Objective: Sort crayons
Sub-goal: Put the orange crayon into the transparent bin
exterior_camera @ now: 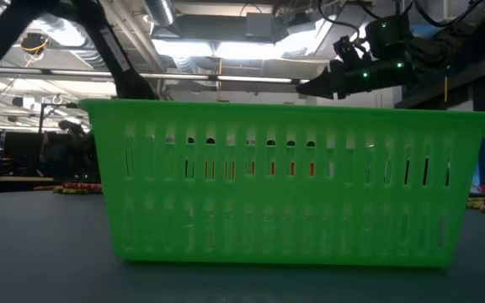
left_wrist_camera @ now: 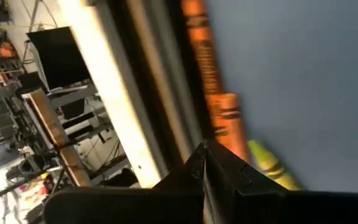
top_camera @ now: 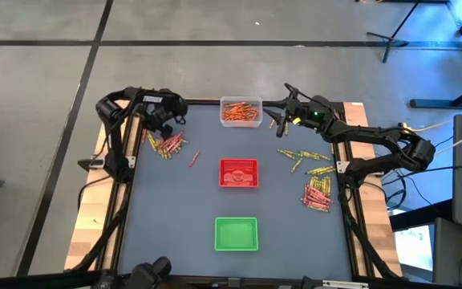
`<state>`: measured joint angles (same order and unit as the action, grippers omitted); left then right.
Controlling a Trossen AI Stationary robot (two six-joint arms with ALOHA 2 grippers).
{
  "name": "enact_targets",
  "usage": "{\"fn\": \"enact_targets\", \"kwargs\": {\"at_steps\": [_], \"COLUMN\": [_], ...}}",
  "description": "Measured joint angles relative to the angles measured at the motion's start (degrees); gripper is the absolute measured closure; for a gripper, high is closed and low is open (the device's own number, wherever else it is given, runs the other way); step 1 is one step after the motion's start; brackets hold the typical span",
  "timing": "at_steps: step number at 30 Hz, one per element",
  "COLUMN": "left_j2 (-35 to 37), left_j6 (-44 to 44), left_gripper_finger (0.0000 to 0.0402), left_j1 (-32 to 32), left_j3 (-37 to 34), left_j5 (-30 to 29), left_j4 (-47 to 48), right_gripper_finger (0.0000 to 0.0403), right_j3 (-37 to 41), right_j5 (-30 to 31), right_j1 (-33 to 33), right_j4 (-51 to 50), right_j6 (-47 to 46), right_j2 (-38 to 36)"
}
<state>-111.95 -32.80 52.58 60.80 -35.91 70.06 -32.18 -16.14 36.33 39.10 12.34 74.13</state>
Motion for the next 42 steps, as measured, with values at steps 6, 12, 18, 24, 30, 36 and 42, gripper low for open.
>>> {"fn": "enact_targets", "kwargs": {"at_steps": [6,12,18,24,30,36,42], "left_j2": [-3.7,-3.7,-3.9,-3.7,-3.0,1.5,6.2], "left_j6": [3.0,5.1,7.5,17.0,18.0,18.4,18.4], "left_gripper_finger": [0.0401,0.0401,0.0401,0.0401,0.0401,0.0401,0.0401], "left_j1": [0.7,3.5,4.0,4.8,3.7,0.7,-2.0], "left_j3": [4.1,6.3,6.7,6.3,6.1,6.1,6.1], "left_j5": [1.6,3.9,5.0,14.2,10.4,10.3,9.7], "left_j4": [0.4,1.0,0.1,-1.6,-1.0,-1.2,-2.6], "right_gripper_finger": [0.0265,0.0265,0.0265,0.0265,0.0265,0.0265,0.0265], "right_j3": [0.0,0.0,0.0,0.0,0.0,0.0,0.0], "right_j5": [0.0,0.0,0.0,0.0,0.0,0.0,0.0], "right_j1": [0.0,0.0,0.0,0.0,0.0,0.0,0.0], "right_j4": [0.1,-0.6,-2.0,-2.1,-2.1,-1.9,-2.1], "right_j6": [0.0,0.0,0.0,0.0,0.0,0.0,0.0], "right_j2": [0.0,0.0,0.0,0.0,0.0,0.0,0.0]}}
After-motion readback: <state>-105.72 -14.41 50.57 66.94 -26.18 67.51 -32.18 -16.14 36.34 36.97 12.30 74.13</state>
